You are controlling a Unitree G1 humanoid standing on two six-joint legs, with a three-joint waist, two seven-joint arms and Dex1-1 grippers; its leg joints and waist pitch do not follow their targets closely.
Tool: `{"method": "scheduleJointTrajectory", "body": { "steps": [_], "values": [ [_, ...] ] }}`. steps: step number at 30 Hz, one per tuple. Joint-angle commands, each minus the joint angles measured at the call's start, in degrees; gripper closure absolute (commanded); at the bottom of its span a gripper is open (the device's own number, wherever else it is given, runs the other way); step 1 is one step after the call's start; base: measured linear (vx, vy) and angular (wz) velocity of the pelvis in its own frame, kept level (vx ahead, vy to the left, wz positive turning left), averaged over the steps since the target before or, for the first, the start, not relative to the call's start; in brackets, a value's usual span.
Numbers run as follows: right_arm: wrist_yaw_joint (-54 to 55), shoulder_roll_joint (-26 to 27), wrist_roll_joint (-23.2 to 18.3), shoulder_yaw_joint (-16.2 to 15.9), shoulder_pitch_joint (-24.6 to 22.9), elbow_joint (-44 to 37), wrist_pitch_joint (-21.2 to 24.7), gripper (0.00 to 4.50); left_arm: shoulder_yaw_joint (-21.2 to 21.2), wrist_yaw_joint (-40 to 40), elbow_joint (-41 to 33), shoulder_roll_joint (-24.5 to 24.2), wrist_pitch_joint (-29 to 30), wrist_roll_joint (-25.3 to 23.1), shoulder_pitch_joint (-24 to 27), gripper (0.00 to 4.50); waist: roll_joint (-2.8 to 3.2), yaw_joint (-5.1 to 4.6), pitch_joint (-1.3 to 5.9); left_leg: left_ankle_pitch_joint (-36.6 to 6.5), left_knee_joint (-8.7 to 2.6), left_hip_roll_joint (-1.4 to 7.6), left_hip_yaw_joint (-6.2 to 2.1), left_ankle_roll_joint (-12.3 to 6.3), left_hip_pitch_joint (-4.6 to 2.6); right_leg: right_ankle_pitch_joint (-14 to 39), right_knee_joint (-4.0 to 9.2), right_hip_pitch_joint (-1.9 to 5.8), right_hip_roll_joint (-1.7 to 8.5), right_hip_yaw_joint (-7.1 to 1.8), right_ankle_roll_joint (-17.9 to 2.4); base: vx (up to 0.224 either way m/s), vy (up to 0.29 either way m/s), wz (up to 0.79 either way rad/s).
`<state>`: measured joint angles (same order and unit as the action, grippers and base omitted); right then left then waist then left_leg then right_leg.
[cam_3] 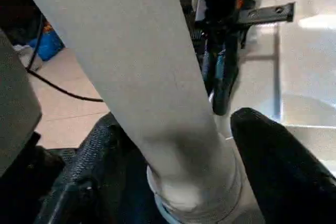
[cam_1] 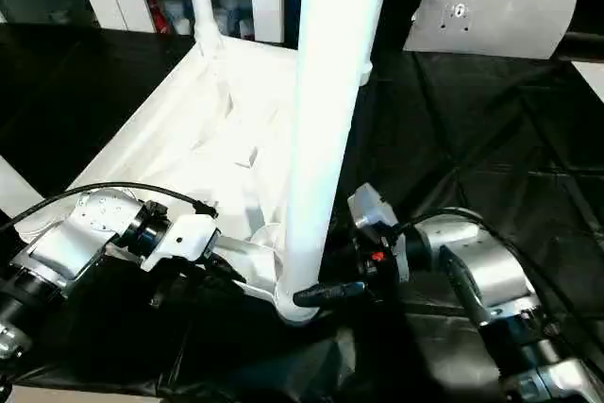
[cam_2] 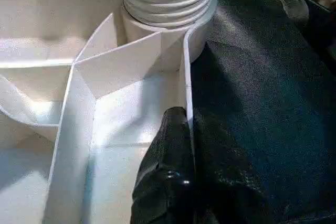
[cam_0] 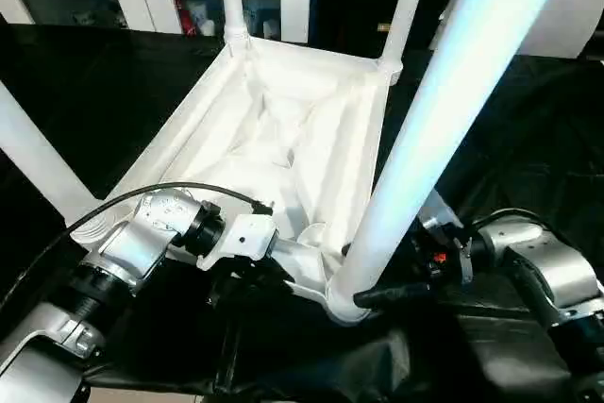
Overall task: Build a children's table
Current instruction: Rotate leg to tighten
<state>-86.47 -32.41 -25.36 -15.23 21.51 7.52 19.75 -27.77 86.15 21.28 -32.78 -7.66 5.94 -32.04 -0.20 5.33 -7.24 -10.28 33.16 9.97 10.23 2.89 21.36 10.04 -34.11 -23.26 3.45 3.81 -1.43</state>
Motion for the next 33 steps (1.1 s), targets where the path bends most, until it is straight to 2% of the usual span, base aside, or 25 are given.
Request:
{"method": "scheduleJointTrajectory", "body": {
  "steps": [1,5,6,8,11,12,14,15,16,17,18,20,21,22,23,24,25,27,28,29,30,31,32,33],
  "values": [
    [-0.94,-0.04,-0.39,-0.27,0.78,0.31,0.3,1.63,-1.53,2.63,0.3,0.09,-0.87,-1.27,-0.61,4.5,0.03,-0.31,2.62,-13.02,-4.4,3.9,-1.27,-3.61,-0.92,18.54,4.41,2.17,5.51,-3.53,-12.88,0.0,0.0,0.0],
    [-1.1,0.29,-0.41,-0.41,0.94,0.48,0.58,2.07,-1.24,2.87,0.36,-0.23,0.12,-1.15,-0.63,4.5,0.12,-0.25,2.24,-14.55,-4.7,3.99,-1.39,-2.95,-0.95,21.43,4.73,2.1,5.69,-3.63,-12.23,0.0,0.0,0.0],
    [-0.93,0.53,-0.64,-0.29,0.77,0.2,0.97,2.11,-0.8,2.61,0.18,-0.26,1.53,-0.84,-0.57,4.5,0.33,-0.24,2.0,-15.38,-4.82,4.0,-1.42,-2.65,-0.97,22.51,4.9,1.99,5.7,-3.68,-12.12,0.0,0.0,0.0],
    [-0.59,0.73,-0.93,-0.05,0.5,-0.14,1.47,2.2,-0.39,2.22,-0.01,-0.27,2.75,-0.6,-0.49,4.5,0.15,-0.28,1.83,-15.75,-4.89,4.0,-1.49,-2.38,-1.02,23.92,4.97,2.0,5.79,-3.72,-11.96,0.0,0.0,0.0],
    [2.2,1.5,-1.7,1.28,-0.83,-1.37,2.62,2.31,1.01,-0.2,-0.78,-0.31,6.51,-0.2,0.04,4.5,0.45,-0.24,1.44,-16.38,-5.03,4.02,-1.53,-2.06,-1.18,25.61,5.22,1.78,5.85,-3.89,-11.97,0.0,0.0,0.0],
    [6.3,2.97,-2.02,3.3,-2.23,-1.89,2.59,2.32,2.48,-3.83,-1.53,-0.19,9.05,-0.61,0.74,4.5,0.72,-0.29,1.23,-16.94,-5.16,4.13,-1.58,-1.74,-1.07,26.25,5.33,1.82,6.0,-4.0,-11.85,0.0,0.0,0.0],
    [9.13,3.71,-1.83,4.32,-3.05,-2.18,2.93,2.33,3.25,-5.83,-2.13,-0.12,11.01,-0.8,1.18,4.5,0.62,-0.45,1.08,-17.14,-5.25,3.94,-1.72,-1.6,-1.01,27.92,5.47,1.84,6.01,-3.93,-11.32,0.0,0.0,0.0],
    [12.66,4.62,-1.12,5.33,-4.32,-2.91,2.57,2.34,4.3,-8.27,-3.03,0.04,13.65,-0.76,1.76,4.5,0.96,-0.52,0.89,-16.99,-5.35,3.98,-1.86,-1.39,-1.0,28.82,5.51,1.74,6.08,-3.96,-10.9,0.0,0.0,0.0],
    [13.83,4.99,-0.74,5.64,-4.87,-3.31,2.02,2.34,4.73,-9.16,-3.39,0.14,14.56,-0.68,1.98,4.5,0.78,-0.74,0.77,-17.18,-5.4,3.82,-1.83,-1.46,-1.0,29.78,5.72,1.66,5.96,-3.92,-10.47,0.0,0.0,0.0],
    [19.22,6.58,0.7,6.78,-6.99,-5.43,1.66,2.34,6.39,-12.89,-5.69,1.06,18.92,-0.2,2.98,4.5,1.08,-0.99,0.53,-17.34,-5.63,3.87,-2.02,-1.01,-0.63,30.79,5.62,1.88,6.1,-3.92,-9.96,0.0,0.0,0.0],
    [20.73,7.12,1.07,7.01,-7.49,-5.95,1.8,2.36,6.64,-13.81,-6.3,1.35,19.88,-0.28,3.21,4.5,1.0,-1.0,0.5,-17.51,-5.69,3.92,-2.05,-0.91,-0.81,31.19,5.87,1.74,6.1,-3.93,-9.62,0.0,0.0,0.0],
    [25.8,9.04,2.85,7.57,-8.93,-7.46,2.0,2.37,7.37,-17.01,-8.36,2.53,23.33,-0.83,3.86,4.5,0.89,-1.74,0.32,-17.87,-5.8,3.65,-2.12,-0.96,-0.69,32.17,6.1,1.69,6.04,-3.86,-9.14,0.0,0.0,0.0],
    [27.82,9.84,3.91,7.67,-9.35,-7.92,1.82,2.39,7.68,-18.45,-9.13,3.2,24.83,-1.08,4.01,4.5,0.91,-2.59,0.33,-16.69,-5.94,3.47,-2.26,-1.18,-0.32,31.91,5.99,1.95,5.96,-3.64,-8.6,0.0,0.0,0.0],
    [27.82,9.84,3.91,7.67,-9.35,-7.92,1.82,2.39,7.68,-18.45,-9.13,3.2,24.83,-1.08,4.01,4.5,0.91,-2.68,0.35,-16.41,-5.98,3.42,-2.23,-1.35,-0.37,31.76,6.19,1.93,5.87,-3.58,-8.36,0.0,0.0,0.0],
    [32.58,12.05,5.74,7.78,-9.82,-8.63,2.03,2.4,8.27,-21.55,-10.44,5.16,27.71,-1.21,3.99,4.5,0.75,-2.96,0.39,-15.87,-5.95,3.46,-2.05,-1.48,-0.52,31.1,6.27,1.82,5.85,-3.68,-8.4,0.0,0.0,0.0],
    [38.25,14.78,7.85,7.89,-10.08,-9.11,2.32,2.42,8.81,-24.88,-11.59,7.55,30.58,-1.28,3.84,4.5,0.93,-3.16,0.47,-14.46,-5.92,3.43,-1.86,-1.63,-0.65,28.75,6.22,1.73,5.66,-3.7,-8.83,0.0,0.0,0.0],
    [41.65,16.37,8.84,7.91,-10.14,-9.34,2.82,2.42,9.08,-26.91,-12.13,8.95,32.21,-1.54,3.67,4.5,0.7,-3.48,0.49,-13.79,-5.91,3.41,-1.84,-1.6,-0.43,27.55,6.02,1.74,5.6,-3.68,-9.37,0.0,0.0,0.0],
    [47.43,19.35,10.68,7.67,-9.85,-9.35,3.56,2.47,9.02,-30.33,-12.51,11.63,34.53,-2.47,3.09,4.5,0.8,-3.74,0.49,-13.41,-5.91,3.22,-1.9,-1.53,-0.34,28.03,6.05,1.76,5.62,-3.58,-8.98,0.0,0.0,0.0],
    [53.88,22.97,12.5,7.95,-8.94,-8.57,4.28,2.48,9.1,-34.0,-11.99,14.67,36.31,-3.29,2.27,4.5,0.8,-3.82,0.44,-13.29,-5.9,3.17,-1.84,-1.8,-0.32,27.79,6.14,1.79,5.58,-3.65,-8.56,0.0,0.0,0.0],
    [54.11,23.11,12.56,7.96,-8.9,-8.53,4.31,2.49,9.11,-34.14,-11.95,14.79,36.35,-3.33,2.23,4.5,0.47,-4.0,0.35,-13.57,-6.0,3.12,-1.74,-2.02,-0.26,28.43,6.33,1.73,5.48,-3.65,-8.28,0.0,0.0,0.0],
    [57.82,25.23,13.71,8.12,-8.27,-7.99,4.77,2.5,8.91,-36.13,-11.43,16.36,37.03,-4.01,1.66,4.5,0.64,-4.36,-0.14,-16.19,-6.15,2.93,-2.05,-1.8,-0.14,32.87,6.71,1.64,5.68,-3.45,-7.22,0.0,0.0,0.0],
    [58.84,25.74,14.15,8.1,-8.07,-7.8,4.8,2.52,8.84,-36.6,-11.28,16.74,37.17,-4.19,1.52,4.5,0.53,-4.81,-0.42,-17.72,-6.32,2.88,-2.21,-1.37,-0.01,36.17,6.99,1.56,5.69,-3.38,-6.21,0.0,0.0,0.0],
    [64.35,28.67,16.45,7.87,-6.87,-6.61,4.96,2.52,8.53,-39.36,-10.58,19.07,38.23,-5.1,0.74,4.5,0.43,-5.41,-0.71,-21.16,-6.27,2.48,-2.84,-0.26,0.11,44.01,7.62,1.53,5.94,-2.81,-3.41,-0.102,0.021,-0.25],
    [67.23,30.46,17.39,7.8,-6.14,-5.84,5.42,2.52,8.43,-40.86,-10.15,20.49,38.87,-5.48,0.27,4.5,0.63,-6.18,-1.13,-25.49,-6.02,2.05,-3.43,0.88,-0.35,51.28,8.85,0.98,6.01,-1.87,-0.33,-0.102,0.021,-0.25]
  ]
}}
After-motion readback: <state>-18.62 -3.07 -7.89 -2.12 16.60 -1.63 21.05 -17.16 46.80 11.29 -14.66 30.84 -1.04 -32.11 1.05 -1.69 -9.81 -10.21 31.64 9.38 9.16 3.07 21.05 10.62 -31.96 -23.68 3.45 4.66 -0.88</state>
